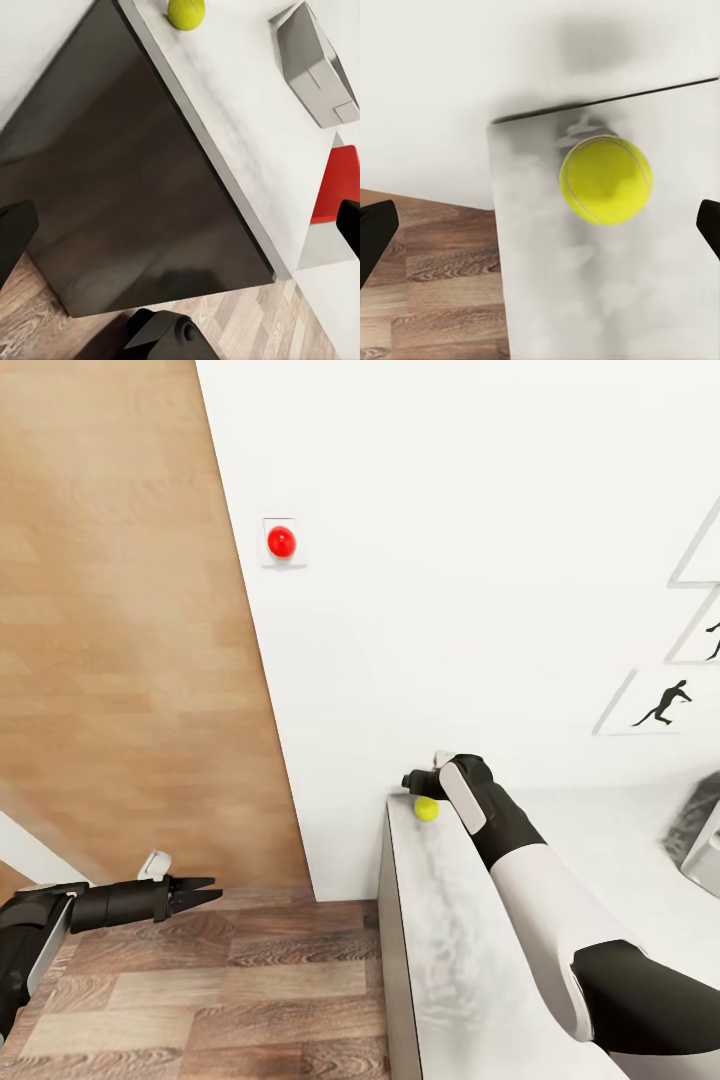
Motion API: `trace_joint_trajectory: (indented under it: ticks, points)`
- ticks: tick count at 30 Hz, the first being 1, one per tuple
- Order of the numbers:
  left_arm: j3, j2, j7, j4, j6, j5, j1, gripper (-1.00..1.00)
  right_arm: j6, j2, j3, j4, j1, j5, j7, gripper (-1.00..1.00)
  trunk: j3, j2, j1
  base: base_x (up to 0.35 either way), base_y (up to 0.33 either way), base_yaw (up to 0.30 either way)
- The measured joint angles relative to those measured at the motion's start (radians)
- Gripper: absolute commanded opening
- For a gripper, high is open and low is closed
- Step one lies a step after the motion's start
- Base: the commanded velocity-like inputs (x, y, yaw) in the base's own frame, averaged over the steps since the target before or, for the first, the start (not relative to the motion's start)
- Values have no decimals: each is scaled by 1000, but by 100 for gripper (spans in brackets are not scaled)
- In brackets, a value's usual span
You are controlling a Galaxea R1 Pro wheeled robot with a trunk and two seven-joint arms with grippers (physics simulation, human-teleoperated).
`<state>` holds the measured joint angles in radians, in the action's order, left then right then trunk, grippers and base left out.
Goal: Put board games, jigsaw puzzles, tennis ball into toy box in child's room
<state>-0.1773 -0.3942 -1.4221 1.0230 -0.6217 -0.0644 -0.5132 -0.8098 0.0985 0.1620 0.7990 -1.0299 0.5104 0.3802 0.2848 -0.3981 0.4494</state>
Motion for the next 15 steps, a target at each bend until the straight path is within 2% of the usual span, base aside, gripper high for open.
trace_joint_trajectory:
  ticks: [15]
  points:
    - [1,-1,-2,0,0,0,0,100,1,-4,-10,-9,-1,4,1,100,0,0,0,0,0,0]
